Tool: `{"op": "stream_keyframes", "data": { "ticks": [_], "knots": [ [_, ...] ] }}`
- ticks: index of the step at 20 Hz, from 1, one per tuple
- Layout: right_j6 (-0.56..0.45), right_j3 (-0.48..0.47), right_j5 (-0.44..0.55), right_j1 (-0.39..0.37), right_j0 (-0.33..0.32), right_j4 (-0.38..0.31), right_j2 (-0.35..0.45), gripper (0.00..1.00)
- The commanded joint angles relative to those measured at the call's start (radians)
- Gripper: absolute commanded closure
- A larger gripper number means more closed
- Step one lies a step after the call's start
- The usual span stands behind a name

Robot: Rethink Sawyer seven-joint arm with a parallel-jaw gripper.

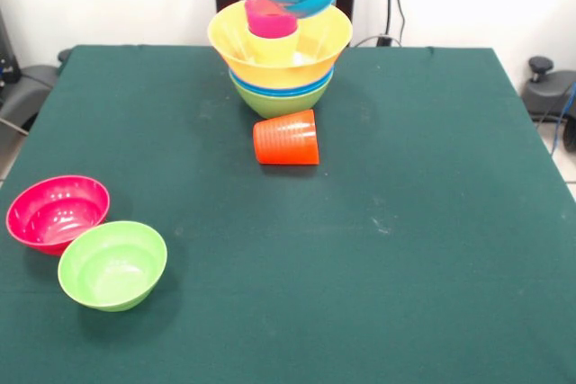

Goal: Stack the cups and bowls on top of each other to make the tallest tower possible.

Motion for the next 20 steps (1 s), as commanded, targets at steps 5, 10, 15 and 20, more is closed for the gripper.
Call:
{"op": "stream_keyframes", "data": {
  "ticks": [5, 10, 15, 20],
  "knots": [
    [-0.14, 0.089, 0.042, -0.068, -0.036, -0.068, 0.093, 1.0],
    [-0.143, 0.098, 0.076, -0.103, -0.042, -0.066, 0.095, 1.0],
    [-0.144, 0.101, 0.04, -0.078, -0.056, -0.073, 0.106, 1.0],
    [-0.152, 0.117, 0.004, -0.066, -0.071, -0.081, 0.116, 1.0]
  ]
}}
